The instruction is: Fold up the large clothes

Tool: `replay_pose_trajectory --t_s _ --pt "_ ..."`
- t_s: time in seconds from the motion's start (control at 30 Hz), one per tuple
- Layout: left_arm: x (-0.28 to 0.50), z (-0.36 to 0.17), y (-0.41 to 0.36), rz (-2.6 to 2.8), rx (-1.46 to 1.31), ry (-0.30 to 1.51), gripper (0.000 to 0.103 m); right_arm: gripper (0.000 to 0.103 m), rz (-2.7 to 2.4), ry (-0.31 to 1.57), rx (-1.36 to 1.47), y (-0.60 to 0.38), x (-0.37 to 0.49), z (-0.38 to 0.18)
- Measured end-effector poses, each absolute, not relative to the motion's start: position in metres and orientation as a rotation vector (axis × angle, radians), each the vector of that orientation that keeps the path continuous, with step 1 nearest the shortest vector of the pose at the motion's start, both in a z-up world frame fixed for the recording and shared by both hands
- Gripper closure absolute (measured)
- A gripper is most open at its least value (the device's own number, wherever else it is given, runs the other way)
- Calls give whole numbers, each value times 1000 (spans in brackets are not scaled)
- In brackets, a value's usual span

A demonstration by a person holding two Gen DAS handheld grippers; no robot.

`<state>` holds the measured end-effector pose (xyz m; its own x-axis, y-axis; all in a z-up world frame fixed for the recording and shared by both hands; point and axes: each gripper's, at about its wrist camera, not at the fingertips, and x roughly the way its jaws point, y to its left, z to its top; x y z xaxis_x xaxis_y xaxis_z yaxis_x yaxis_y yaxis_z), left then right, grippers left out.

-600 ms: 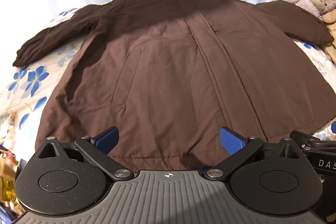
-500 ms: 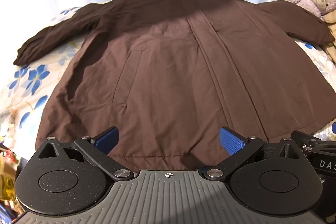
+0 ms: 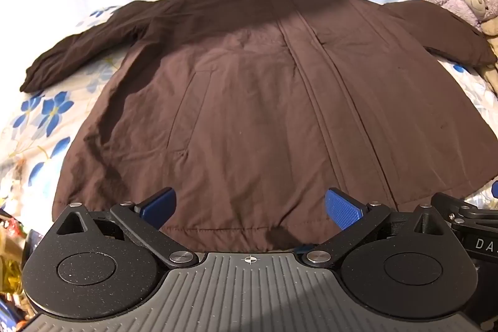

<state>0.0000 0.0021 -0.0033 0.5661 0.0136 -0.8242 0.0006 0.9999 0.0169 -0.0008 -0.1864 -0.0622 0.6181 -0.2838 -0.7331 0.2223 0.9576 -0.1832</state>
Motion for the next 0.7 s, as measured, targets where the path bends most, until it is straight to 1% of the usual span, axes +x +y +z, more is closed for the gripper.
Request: replay_pose_trajectory --t_s 0.7 --pt "3 -4 1 7 11 980 0 2 -288 857 -74 -186 1 -61"
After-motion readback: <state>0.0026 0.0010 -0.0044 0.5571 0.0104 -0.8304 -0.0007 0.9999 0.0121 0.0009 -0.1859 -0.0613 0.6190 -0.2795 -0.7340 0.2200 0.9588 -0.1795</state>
